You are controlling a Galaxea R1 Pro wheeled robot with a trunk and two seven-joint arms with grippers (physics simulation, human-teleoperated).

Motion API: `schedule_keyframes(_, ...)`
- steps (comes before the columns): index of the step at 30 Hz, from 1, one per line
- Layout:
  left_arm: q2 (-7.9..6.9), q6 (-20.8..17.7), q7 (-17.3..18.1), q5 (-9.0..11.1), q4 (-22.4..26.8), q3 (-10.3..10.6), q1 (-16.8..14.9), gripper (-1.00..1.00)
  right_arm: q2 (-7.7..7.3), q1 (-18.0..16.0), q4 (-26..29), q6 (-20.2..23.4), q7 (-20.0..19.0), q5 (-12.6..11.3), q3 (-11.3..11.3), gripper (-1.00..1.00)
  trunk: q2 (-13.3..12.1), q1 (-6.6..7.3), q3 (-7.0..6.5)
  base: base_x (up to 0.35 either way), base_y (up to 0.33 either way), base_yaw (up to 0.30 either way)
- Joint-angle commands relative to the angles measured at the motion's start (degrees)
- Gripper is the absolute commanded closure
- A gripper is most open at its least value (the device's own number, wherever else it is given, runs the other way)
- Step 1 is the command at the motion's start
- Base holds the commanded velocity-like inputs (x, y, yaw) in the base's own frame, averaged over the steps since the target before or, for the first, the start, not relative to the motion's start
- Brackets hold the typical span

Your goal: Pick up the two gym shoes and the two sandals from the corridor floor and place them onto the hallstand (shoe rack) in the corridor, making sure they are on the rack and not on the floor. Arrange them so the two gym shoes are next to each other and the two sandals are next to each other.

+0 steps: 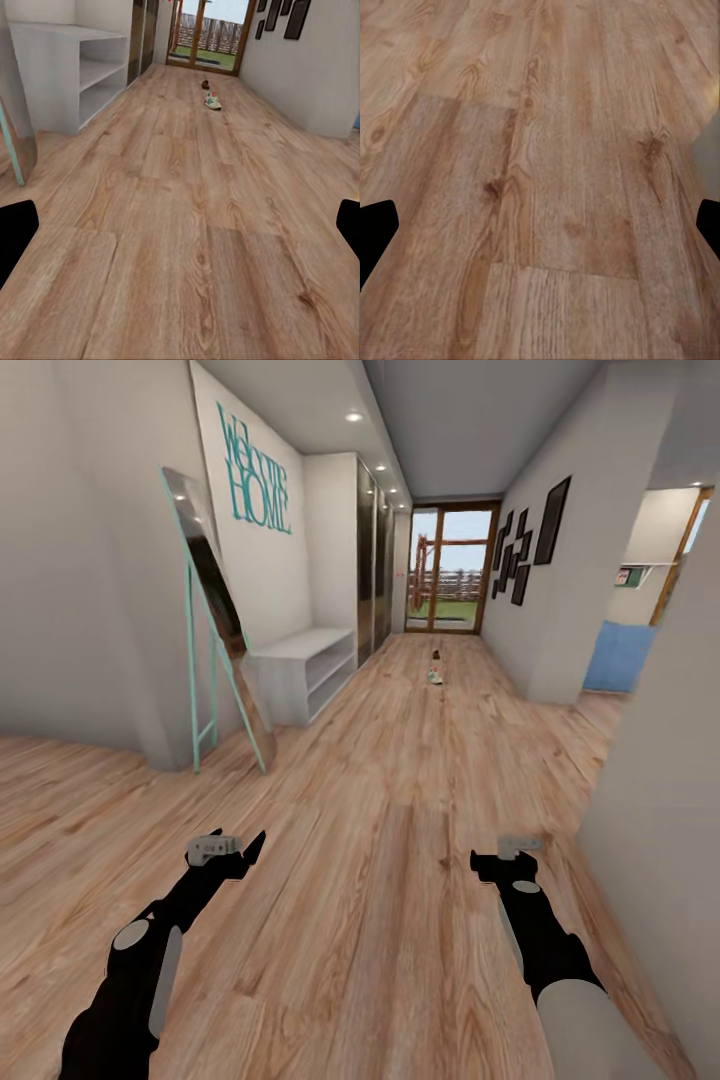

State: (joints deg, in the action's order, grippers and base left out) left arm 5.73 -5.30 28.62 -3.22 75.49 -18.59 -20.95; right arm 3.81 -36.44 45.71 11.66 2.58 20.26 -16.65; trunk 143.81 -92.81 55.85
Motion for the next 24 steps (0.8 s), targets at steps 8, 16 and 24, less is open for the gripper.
schedule_keyframes(8, 0.07, -0.33, 0.47, -0.31, 0.10, -0.22, -0.03, -1.00, 0.06, 0.00, 0.08, 0.51, -0.03, 0.48, -0.12, -1.00, 0.02, -0.02, 0.06, 0.349, -0.002, -0.015)
schedule_keyframes(16, 0.10, -0.33, 0.47, -0.29, 0.10, -0.22, -0.04, -1.00, 0.06, -0.03, 0.08, 0.57, -0.03, 0.48, -0.14, -1.00, 0.02, -0.02, 0.06, 0.349, 0.000, -0.001)
schedule_keyframes(24, 0.11, -0.33, 0.47, -0.29, 0.10, -0.22, 0.03, -1.00, 0.06, -0.01, 0.08, 0.64, -0.09, 0.48, -0.14, -1.00, 0.02, -0.02, 0.06, 0.349, 0.000, 0.000)
